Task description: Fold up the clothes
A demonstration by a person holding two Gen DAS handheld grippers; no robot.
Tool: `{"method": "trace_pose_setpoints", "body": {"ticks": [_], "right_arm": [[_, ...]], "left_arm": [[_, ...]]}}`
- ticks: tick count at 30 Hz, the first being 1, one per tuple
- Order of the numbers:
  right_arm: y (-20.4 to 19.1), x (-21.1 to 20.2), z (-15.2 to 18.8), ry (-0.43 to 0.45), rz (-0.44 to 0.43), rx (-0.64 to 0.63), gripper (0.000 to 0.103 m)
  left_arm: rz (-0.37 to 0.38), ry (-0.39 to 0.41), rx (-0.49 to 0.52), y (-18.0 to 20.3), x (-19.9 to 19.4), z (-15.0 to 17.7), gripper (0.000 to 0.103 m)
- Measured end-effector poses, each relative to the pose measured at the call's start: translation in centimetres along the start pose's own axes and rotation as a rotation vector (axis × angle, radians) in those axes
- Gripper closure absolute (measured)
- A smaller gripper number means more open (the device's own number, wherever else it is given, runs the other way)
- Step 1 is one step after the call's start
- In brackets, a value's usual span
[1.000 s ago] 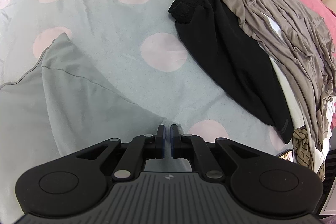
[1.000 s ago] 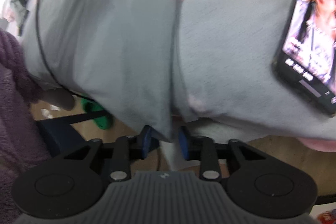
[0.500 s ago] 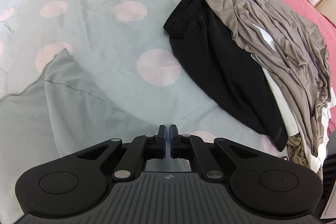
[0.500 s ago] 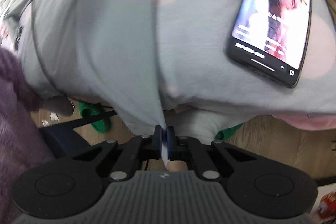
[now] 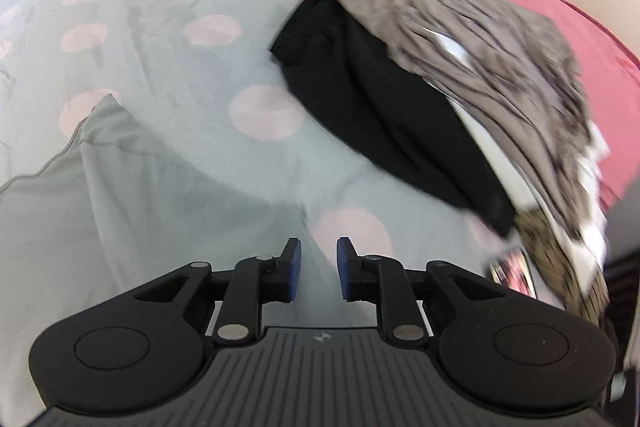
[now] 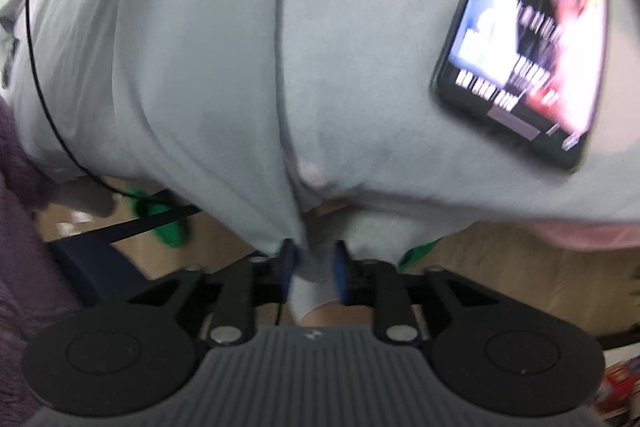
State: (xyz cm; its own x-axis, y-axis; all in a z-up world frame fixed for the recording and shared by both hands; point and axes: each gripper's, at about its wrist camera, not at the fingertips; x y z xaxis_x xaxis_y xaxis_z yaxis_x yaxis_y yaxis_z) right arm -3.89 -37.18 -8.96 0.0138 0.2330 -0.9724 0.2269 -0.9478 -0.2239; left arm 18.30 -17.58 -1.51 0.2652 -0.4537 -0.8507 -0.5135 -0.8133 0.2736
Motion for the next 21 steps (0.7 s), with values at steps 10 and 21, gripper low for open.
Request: {"method": "trace_pose_setpoints", "body": {"ticks": [10,21], "right_arm": [[-6.6,-6.2,1.6,0.336,0.044,-0.198,0.073],[-10.3,-1.9,0.2,0.272,0.048,-0.309,0.095]], "left_arm": [[0.120,-0.106,0.143,4.5,-4.5,11.8,0.087],[0.125,-0.239,0.138,6.7,-2.9,19.6,0.087]]}}
Point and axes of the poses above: each gripper's, at about its wrist camera, not at the fingertips, and x roughly the way its jaws point, y to its right, z to its underside, and after that the axes turned 2 degrees about -x, right-handed
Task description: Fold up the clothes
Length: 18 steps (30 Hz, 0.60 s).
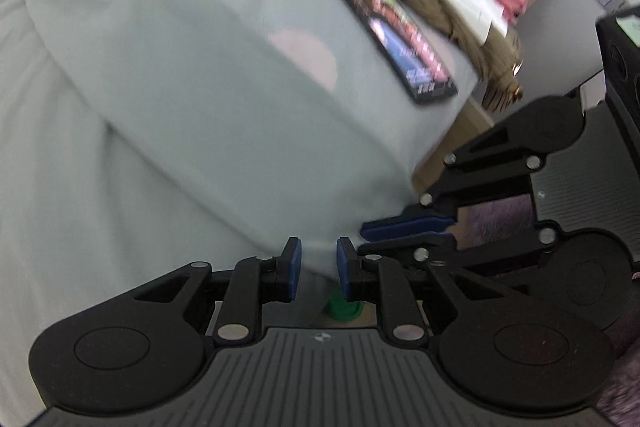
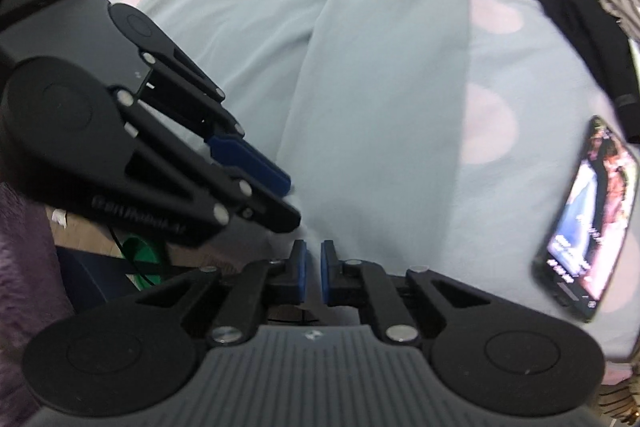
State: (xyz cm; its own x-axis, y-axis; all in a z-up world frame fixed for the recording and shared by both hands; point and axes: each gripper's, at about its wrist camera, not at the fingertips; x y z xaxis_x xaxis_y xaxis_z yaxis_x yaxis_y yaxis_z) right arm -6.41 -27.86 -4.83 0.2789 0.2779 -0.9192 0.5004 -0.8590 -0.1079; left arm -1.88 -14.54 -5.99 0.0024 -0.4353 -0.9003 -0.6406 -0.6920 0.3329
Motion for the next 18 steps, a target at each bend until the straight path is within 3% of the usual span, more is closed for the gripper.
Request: {"method": "trace_pose_setpoints", "body": {"ticks": [3,6,10,18], "right_arm": [[-0.9,0.3,-0.1,-0.021,0.019,-0.026,0.094],[-1.7,-0.8,-0.7,0.017,0.049,-0.057,0.094],[-2.1,-2.4,-2.3,0.089,0.097,-0.044,0.086],[-4.3,-1.7,-6.6,0.117,0.104,-0.105,0.072]], "left_arm": [[-0.008,-0.018,-0.026,-0.3,0.0,0.8,0.087],[-0.022,0.000,-0.037,-0.4,-0.9,1.3,0.087],[-0.044,0.072,-0.090,-1.4,-3.1,1.7,0.087],[-0.119,0.235,-0.255,-5.5,-8.1,3.0,0.087]]}}
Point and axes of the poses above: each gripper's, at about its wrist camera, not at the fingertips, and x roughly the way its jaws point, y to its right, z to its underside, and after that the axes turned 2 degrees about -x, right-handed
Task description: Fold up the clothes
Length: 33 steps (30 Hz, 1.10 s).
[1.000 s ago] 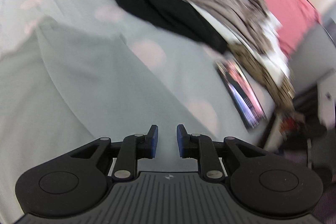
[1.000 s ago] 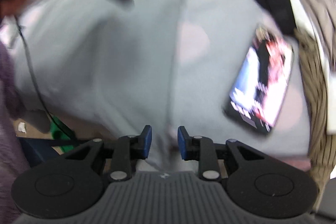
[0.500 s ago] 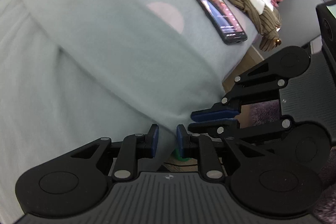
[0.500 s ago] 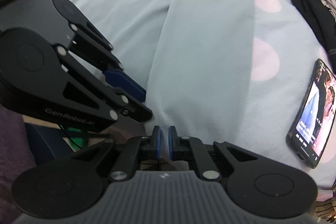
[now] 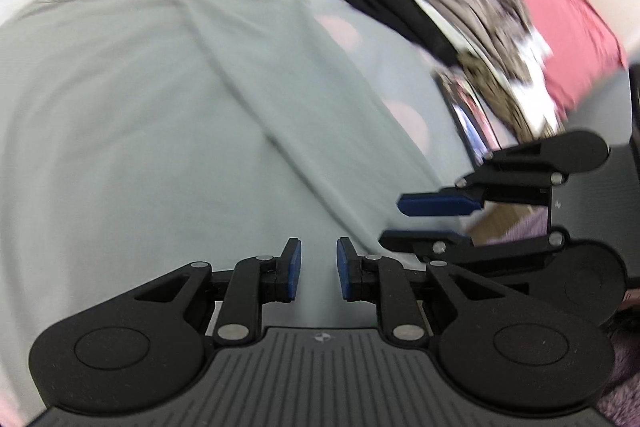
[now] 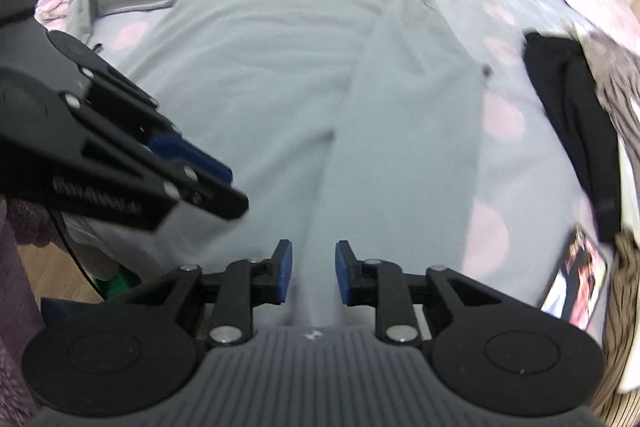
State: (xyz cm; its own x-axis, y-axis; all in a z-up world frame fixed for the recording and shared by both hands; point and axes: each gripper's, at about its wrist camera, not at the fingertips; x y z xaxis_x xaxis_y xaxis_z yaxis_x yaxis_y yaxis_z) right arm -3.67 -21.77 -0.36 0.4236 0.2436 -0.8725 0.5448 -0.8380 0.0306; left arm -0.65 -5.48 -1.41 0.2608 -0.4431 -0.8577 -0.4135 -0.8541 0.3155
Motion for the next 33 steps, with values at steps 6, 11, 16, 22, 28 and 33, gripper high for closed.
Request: {"method": "trace_pose_setpoints", "body": {"ticks": [6,11,16,22,28,33], "right_arm": [[-2.8,0.9,-3.3,0.004,-0.048,-0.098,0.062],[-5.2,2.3,-5.9,-0.004,-0.076,-0.185,0.056],[-7.1,4.2,-8.5,-0.017,-0.087,-0.228,0.055],[-9.5,6.3,-10.6,-0.020,-0.119,-0.280,0.052],[-10.4,7.9,-10.7,-0.060,-0.119,-0.305,0.052],[-10.2,8.5,-10.7,-0.068,-0.117,-0.299,0.052]], "left_arm": [[-0.114,0.081,-0.144,-5.6,-4.0,1.0,0.084],[-0.241,0.102,-0.234,-10.2,-6.9,2.5,0.083],[-0.361,0.141,-0.351,-15.4,-10.1,4.4,0.078],[-0.441,0.204,-0.561,-21.7,-11.8,7.3,0.061],[-0.455,0.211,-0.719,-26.7,-10.4,9.3,0.061],[-0.500,0.239,-0.698,-27.4,-10.8,9.2,0.092]]}}
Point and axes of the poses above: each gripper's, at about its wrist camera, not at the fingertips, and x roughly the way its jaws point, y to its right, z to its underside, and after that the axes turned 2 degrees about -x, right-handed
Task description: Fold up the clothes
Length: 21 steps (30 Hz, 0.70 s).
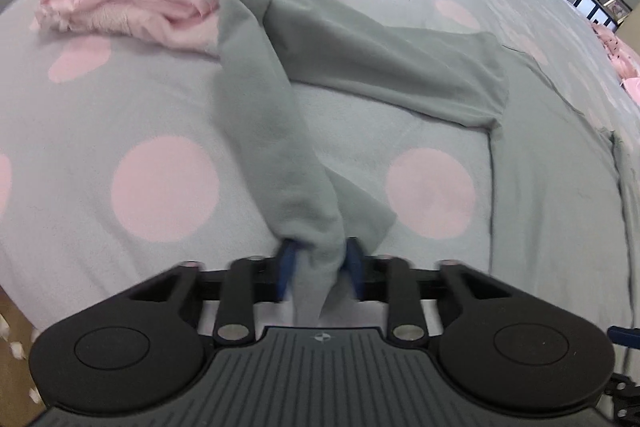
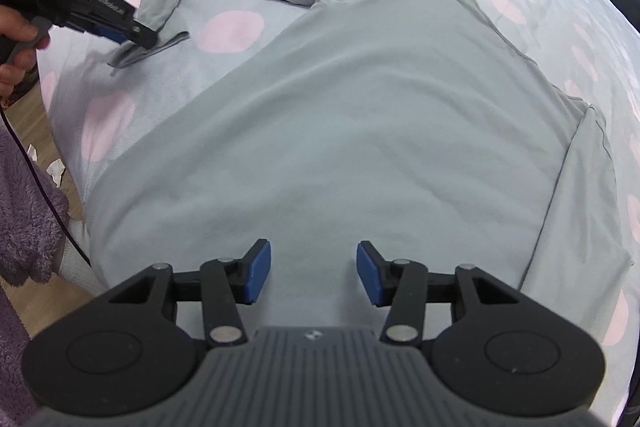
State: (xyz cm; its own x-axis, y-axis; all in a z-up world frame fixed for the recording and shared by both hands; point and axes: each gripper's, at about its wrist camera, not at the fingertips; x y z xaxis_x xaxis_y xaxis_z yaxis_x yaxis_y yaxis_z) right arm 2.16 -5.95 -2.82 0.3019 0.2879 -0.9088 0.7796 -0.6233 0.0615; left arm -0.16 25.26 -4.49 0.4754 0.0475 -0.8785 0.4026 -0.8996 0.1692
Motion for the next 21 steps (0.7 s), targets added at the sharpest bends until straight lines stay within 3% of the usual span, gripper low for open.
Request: {"method": "trace_pose_setpoints", "body": {"ticks": [5,7,9,14,21], "right_arm": [[0.4,0.0,0.1,0.002,0.003,0.005,0.052],[0.5,-0.1,0.0,0.005,0.001,0.006,0.052],[0.7,-0.2,0.0,0.009,0.005,0.010,0.052],[2.2,-1.0,0.3,0.026,0.031,0.062,0.052],[5.1,-2.6,2.1,0.041,0.104,0.164,0.052]], "left_arm": [[-0.034,0.172,0.119,2.0,-4.1,-0.2,0.096],[0.006,0.244,0.186,3.7,-6.6,-0.2,0.096],[0.092,0.279,0.233,5.4,-8.7,-0.1,0.096],[0.305,0.275,0.352,10.3,-11.7,0.7,0.096],[0.488,0.153,0.626,17.4,-12.6,5.0,0.096]]}}
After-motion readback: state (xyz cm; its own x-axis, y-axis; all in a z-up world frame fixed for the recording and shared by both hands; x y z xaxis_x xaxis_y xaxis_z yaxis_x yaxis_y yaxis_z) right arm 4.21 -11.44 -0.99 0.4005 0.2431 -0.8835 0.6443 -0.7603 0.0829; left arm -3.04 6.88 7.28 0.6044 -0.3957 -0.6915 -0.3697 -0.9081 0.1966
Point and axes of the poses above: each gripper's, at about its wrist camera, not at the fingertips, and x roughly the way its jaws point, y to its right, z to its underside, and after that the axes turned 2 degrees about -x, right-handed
